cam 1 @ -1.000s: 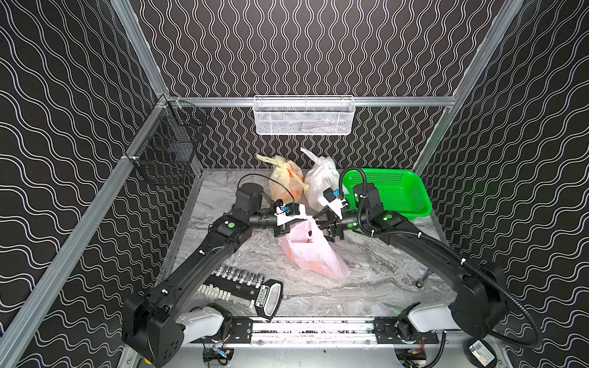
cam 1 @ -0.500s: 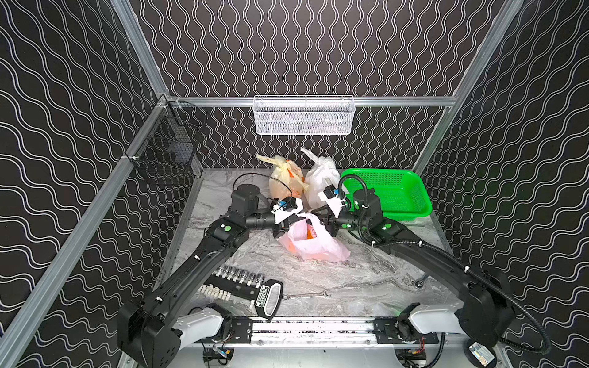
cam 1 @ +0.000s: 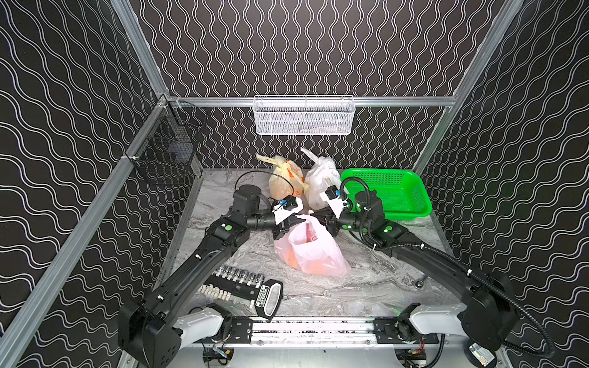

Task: Place the oranges into plastic bags & tie knots
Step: Tie the plastic bag at the center of the board.

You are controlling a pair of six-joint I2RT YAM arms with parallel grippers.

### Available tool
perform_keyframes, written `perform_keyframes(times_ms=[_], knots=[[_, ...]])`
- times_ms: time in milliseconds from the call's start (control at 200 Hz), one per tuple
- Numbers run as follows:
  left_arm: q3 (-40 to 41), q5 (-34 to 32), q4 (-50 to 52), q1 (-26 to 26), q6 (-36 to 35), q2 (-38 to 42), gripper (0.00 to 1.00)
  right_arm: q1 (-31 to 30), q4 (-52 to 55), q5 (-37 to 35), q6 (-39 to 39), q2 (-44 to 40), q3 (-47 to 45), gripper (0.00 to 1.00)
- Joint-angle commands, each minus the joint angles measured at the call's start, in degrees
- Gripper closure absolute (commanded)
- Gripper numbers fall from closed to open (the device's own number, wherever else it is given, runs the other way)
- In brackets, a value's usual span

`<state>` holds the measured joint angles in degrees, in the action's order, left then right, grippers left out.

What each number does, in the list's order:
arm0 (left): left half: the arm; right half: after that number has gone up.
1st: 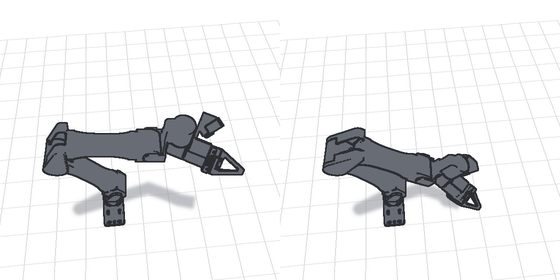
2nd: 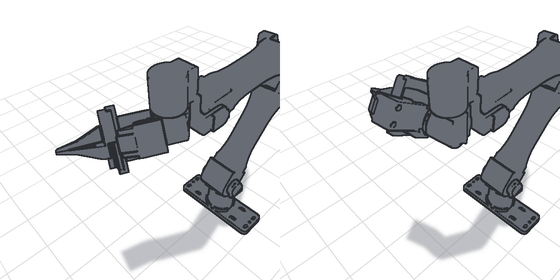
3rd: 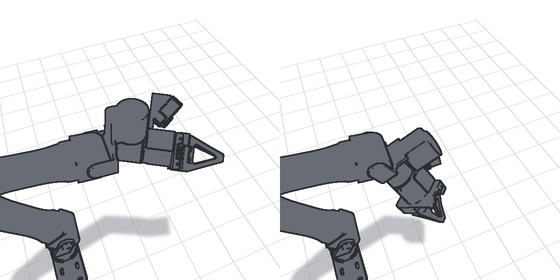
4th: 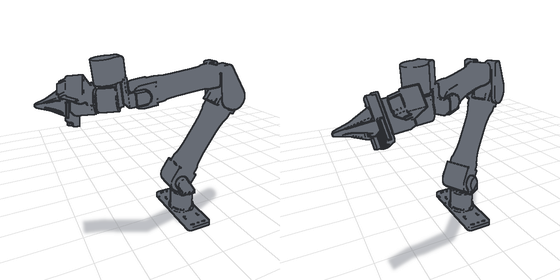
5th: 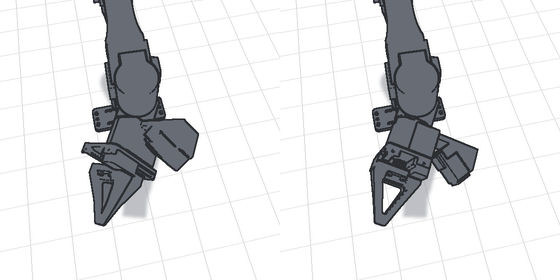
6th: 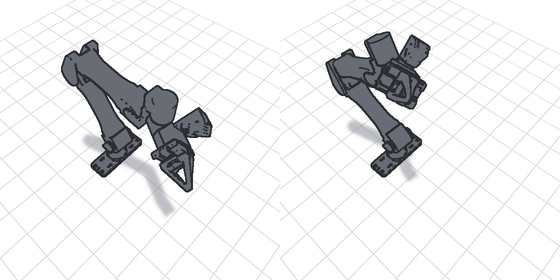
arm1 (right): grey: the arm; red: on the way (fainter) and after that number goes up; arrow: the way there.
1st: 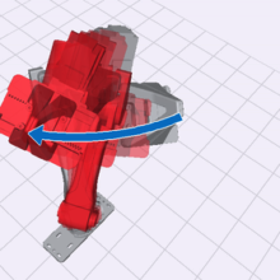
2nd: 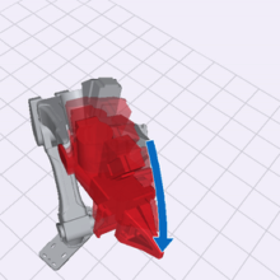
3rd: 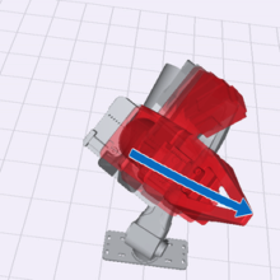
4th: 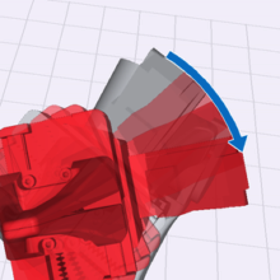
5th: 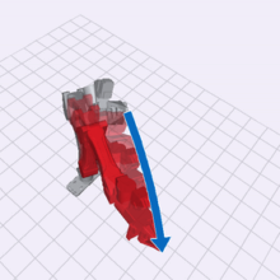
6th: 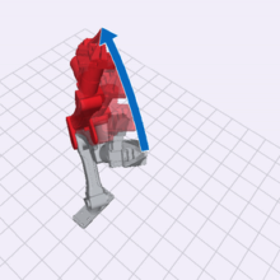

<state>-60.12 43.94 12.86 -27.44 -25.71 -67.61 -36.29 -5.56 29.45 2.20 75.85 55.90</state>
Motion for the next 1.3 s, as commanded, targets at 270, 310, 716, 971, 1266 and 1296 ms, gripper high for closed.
perform_keyframes(times_ms=[270, 310, 716, 971, 1266, 1296], knots=[[0.0, -1.31, -0.47, 0.1, 3.07, 0.5, 1.0, 0.12, 0.98, 2.32, 5.68, -1.67, 0.1, 1.0], [0.35, -0.91, -0.83, 0.11, 3.02, 0.73, 1.0, 0.08, 2.44, 1.86, 6.71, -1.59, 0.49, 1.0], [0.84, 2.45, -2.05, 0.19, 6.07, 0.42, 1.0, 0.96, 1.78, 0.21, 4.87, -4.03, -1.43, 1.0], [-0.42, 8.11, 4.64, 0.15, 5.64, -3.74, 0.75, 0.94, 4.06, 2.39, 5.71, -3.59, -3.26, 1.0], [-0.65, -4.15, 4.54, 0.27, 7.96, 0.88, 0.2, 1.05, 4.91, 0.65, 6.06, -5.16, -4.18, 1.0], [-0.41, -5.18, 5.23, 0.24, 7.75, 1.73, 0.16, 1.05, 4.97, 0.59, 6.13, -5.28, -4.18, 1.0]])
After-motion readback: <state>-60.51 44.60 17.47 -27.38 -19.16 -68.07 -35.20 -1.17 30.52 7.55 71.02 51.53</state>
